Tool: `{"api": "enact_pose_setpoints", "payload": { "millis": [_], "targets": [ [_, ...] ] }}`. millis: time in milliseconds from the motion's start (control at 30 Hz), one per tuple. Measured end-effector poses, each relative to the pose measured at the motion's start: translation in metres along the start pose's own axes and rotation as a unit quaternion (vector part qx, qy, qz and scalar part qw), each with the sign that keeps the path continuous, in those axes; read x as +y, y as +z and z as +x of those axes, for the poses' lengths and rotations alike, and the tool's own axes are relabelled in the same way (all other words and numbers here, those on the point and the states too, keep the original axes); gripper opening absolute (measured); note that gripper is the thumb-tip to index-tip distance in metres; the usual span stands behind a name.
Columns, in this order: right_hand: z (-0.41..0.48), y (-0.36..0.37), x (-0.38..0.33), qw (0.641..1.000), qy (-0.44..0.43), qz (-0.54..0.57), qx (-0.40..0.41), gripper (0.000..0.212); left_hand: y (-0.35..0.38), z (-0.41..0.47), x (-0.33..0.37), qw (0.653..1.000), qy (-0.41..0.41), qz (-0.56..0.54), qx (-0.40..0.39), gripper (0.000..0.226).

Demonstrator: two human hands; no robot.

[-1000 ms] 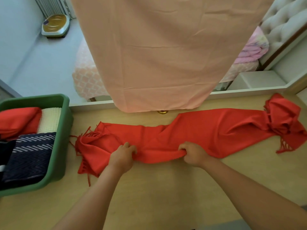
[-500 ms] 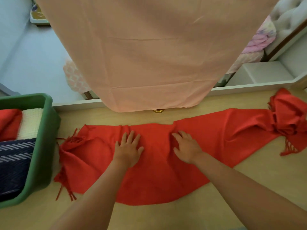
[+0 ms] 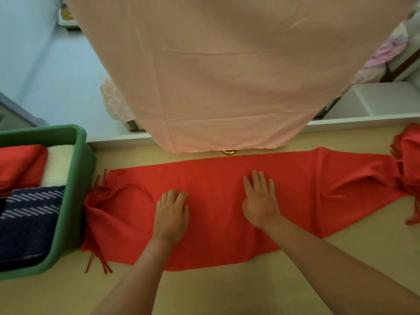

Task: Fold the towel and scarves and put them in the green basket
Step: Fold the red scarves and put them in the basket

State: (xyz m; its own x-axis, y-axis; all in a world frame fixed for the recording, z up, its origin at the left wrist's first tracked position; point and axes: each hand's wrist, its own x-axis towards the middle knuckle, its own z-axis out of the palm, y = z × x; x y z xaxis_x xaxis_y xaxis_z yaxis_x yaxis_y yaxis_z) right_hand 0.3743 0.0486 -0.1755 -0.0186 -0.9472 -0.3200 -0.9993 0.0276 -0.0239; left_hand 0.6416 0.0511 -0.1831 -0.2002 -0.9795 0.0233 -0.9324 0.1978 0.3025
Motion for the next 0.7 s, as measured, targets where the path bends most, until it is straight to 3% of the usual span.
{"api": "enact_pose_setpoints", "payload": {
  "millis": [67, 133, 200, 300, 367, 433, 500, 600, 700],
  "targets": [
    [-0.017, 0.006, -0.02, 0.996, -0.066, 0.001, 0.063, 0.069, -0.008, -0.02, -0.009, 0.999, 0.017, -0.02, 0.018, 0.02],
    [-0.036, 0.011, -0.045, 0.984, -0.163, 0.029, 0.07, 0.063, -0.018, -0.041, -0.023, 0.997, 0.021, -0.068, 0.019, 0.013],
    [-0.057, 0.014, -0.07, 0.967, -0.245, 0.063, 0.034, 0.063, -0.026, -0.062, -0.04, 0.996, 0.019, -0.091, 0.001, 0.019],
    [-0.077, 0.021, -0.098, 0.951, -0.302, 0.056, -0.036, 0.069, -0.033, -0.095, -0.065, 0.995, 0.026, -0.051, -0.078, 0.042],
    [-0.083, 0.027, -0.11, 0.949, -0.308, 0.044, -0.051, 0.051, -0.034, -0.111, -0.079, 0.99, 0.031, -0.012, -0.134, 0.062],
    [-0.084, 0.034, -0.118, 0.953, -0.287, 0.084, -0.039, 0.028, -0.031, -0.119, -0.092, 0.99, 0.038, -0.003, -0.135, 0.054],
    [-0.085, 0.035, -0.124, 0.959, -0.247, 0.135, -0.035, 0.027, -0.03, -0.121, -0.102, 0.994, 0.033, -0.006, -0.108, 0.036],
    [-0.088, 0.028, -0.136, 0.96, -0.195, 0.198, -0.037, 0.026, -0.037, -0.122, -0.111, 0.994, 0.005, 0.012, -0.108, 0.034],
    [-0.096, 0.02, -0.151, 0.96, -0.202, 0.185, -0.059, 0.024, -0.05, -0.122, -0.111, 0.988, -0.053, 0.028, -0.143, 0.041]
  ]
}}
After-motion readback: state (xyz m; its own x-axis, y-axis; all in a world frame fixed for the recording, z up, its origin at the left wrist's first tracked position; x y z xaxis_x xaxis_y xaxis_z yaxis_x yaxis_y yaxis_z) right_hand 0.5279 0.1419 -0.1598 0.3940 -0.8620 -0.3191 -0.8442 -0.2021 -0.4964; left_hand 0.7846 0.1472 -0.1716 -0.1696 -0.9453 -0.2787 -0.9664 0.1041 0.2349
